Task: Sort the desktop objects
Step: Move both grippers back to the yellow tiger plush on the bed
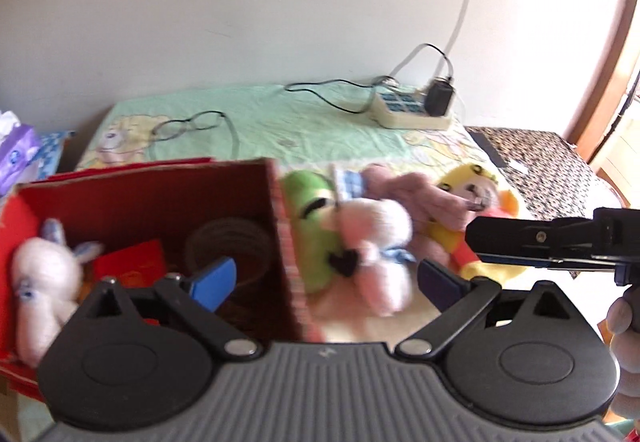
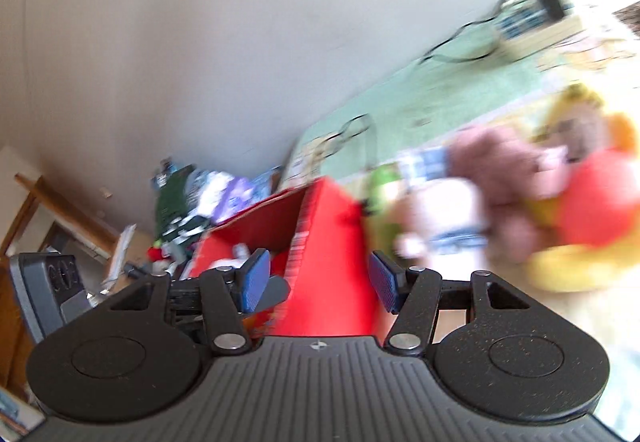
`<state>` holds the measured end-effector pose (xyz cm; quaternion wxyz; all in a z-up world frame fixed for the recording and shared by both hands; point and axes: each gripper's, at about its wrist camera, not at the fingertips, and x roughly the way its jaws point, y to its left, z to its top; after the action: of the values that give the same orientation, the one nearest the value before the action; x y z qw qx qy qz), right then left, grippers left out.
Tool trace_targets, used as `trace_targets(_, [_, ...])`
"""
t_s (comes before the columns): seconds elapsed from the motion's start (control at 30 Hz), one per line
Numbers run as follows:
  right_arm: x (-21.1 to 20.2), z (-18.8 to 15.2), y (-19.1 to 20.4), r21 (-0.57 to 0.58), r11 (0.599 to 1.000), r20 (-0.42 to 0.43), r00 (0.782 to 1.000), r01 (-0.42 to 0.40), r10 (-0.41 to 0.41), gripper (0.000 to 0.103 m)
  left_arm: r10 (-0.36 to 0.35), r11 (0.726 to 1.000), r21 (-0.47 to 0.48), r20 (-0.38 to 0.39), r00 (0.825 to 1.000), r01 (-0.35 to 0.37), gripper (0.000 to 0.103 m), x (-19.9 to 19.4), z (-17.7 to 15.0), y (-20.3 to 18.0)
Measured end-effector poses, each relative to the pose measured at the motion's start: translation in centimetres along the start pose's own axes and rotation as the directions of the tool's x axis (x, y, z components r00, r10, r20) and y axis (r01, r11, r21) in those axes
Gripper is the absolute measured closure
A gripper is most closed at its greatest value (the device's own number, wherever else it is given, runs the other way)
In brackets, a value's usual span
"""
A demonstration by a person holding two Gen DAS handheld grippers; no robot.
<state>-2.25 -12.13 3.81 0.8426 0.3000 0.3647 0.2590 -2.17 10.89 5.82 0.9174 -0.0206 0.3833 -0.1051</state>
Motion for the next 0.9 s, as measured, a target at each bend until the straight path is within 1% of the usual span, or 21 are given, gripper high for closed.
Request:
trace_targets(0.1, [-2.1,0.3,-2.6,0.018,0.999,0.015,0.999,0.046,-0.046,0.044,-0.043,0.999,0.002,-0.029,0.999,0.043,0.005,1.8,-0.3,-3.0])
trace_targets(0.2, [-4.3,0.4,-5.2,0.007,0.993,0.038,0.992,0.120,-0.120,0.044,-0.093,0.996,-0.015,-0.068,0.993,0.093,0.006,3.5,-0.5,-5.5])
trace_targets(0.33, [-6.6,0.8,-8.2,0.015,0.982,0.063,0.980,0.189,-0.189,0.044,-0.157,0.987,-0.046,-0.105,0.982,0.153,0.007,5.9,-0.2,-8.3])
trace_targets(0.5, [-8.3,1.6,-12.3,0.087,0.967,0.079,0.966,0.240,-0.246,0.044,-0.222,0.974,-0.086,-0.161,0.962,0.210,0.009,9.2,0.9,-10.9])
trace_targets(0.6, [-8.1,2.4,-14.4,0.128,0.963,0.078,0.966,0.236,-0.247,0.044,-0.254,0.965,-0.109,-0.186,0.949,0.237,0.009,10.9,1.4,-12.0])
trace_targets(0.73, [-7.2,3.5,-16.6,0.153,0.956,0.066,0.962,0.252,-0.264,0.044,-0.284,0.955,-0.157,-0.225,0.932,0.253,0.011,13.2,1.8,-12.7])
trace_targets(0.8, [-6.7,4.0,-17.8,0.189,0.955,0.054,0.969,0.229,-0.242,0.044,-0.284,0.953,-0.181,-0.247,0.926,0.244,0.012,14.5,2.0,-12.7])
trace_targets(0.9, [-5.6,4.6,-19.3,0.236,0.955,0.032,0.981,0.180,-0.193,0.043,-0.319,0.936,-0.236,-0.267,0.909,0.260,0.012,15.8,2.1,-12.3])
